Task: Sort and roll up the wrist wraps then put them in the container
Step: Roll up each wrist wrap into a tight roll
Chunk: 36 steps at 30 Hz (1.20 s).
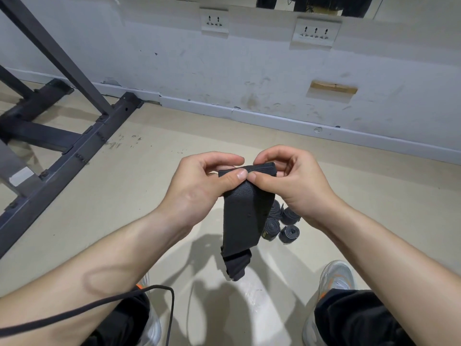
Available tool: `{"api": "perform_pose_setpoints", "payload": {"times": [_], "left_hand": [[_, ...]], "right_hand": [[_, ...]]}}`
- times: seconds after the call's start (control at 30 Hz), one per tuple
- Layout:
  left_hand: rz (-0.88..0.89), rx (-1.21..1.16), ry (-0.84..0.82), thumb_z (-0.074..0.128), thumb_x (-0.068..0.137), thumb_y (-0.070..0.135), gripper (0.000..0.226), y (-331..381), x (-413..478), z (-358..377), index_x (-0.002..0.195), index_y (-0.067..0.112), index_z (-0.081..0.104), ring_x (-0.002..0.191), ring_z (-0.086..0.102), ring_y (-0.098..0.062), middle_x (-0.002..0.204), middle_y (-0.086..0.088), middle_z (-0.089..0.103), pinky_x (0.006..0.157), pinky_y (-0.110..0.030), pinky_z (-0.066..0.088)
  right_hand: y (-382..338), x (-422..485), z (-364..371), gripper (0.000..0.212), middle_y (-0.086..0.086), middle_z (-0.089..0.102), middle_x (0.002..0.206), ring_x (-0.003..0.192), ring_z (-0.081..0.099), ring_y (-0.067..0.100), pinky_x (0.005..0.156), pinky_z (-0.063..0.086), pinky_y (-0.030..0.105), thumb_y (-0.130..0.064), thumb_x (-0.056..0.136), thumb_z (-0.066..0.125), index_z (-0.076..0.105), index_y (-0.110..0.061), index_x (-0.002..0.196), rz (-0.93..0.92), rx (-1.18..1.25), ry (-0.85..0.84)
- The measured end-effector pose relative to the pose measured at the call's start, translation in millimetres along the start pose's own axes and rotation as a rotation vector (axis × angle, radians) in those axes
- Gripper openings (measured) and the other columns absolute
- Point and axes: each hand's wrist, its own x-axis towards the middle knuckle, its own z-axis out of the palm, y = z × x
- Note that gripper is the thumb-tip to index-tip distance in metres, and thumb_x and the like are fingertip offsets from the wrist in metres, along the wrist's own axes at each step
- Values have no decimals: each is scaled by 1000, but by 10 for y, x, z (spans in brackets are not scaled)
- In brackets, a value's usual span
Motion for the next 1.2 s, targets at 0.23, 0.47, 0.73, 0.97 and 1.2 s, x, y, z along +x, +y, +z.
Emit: {"api": "perform_pose_setpoints", "payload": {"times": [0.23, 0.47, 0.73, 0.97, 1.2], "left_hand": [[-128, -104, -130, 58, 102, 28, 19, 11, 9, 43, 97, 12, 68, 78, 64, -14, 87, -5, 69, 72, -23, 52], [-6, -83, -57, 60, 101, 21, 11, 8, -47, 110, 92, 15, 60, 55, 56, -9, 62, 6, 62, 54, -19, 44], [-55, -205, -84, 74, 88, 8, 8, 25, -10, 69, 89, 12, 67, 65, 67, -20, 75, -9, 73, 61, -24, 52], [-64, -209, -37, 79, 83, 3, 14, -12, 41, 56, 89, 13, 72, 76, 71, -22, 82, -9, 76, 75, -28, 55], [-10, -109, -7, 82, 78, -2, 20, -45, 66, 29, 86, 16, 75, 80, 69, -13, 81, 3, 75, 76, -23, 55]], "right_hand": [[39, -3, 43, 24, 1, 72, 74, 69, 69, 15, 64, 55, 24, 8, 80, 80, 69, -12, 84, -23, 33, 5], [66, 11, 26, 26, 3, 70, 75, 70, 64, 17, 68, 54, 32, 6, 78, 83, 67, -14, 80, -82, 11, 14], [130, 46, -21, 23, 16, 75, 97, 86, 71, 29, 85, 58, 49, -1, 70, 80, 68, -20, 75, -57, 87, -60], [141, 70, -23, 15, -1, 63, 78, 67, 61, 14, 63, 46, 29, -9, 92, 70, 62, -20, 86, 141, 164, -144], [190, 107, 10, 11, 14, 66, 85, 81, 63, 27, 80, 50, 44, -25, 100, 65, 70, -15, 101, 149, 61, -83]]}}
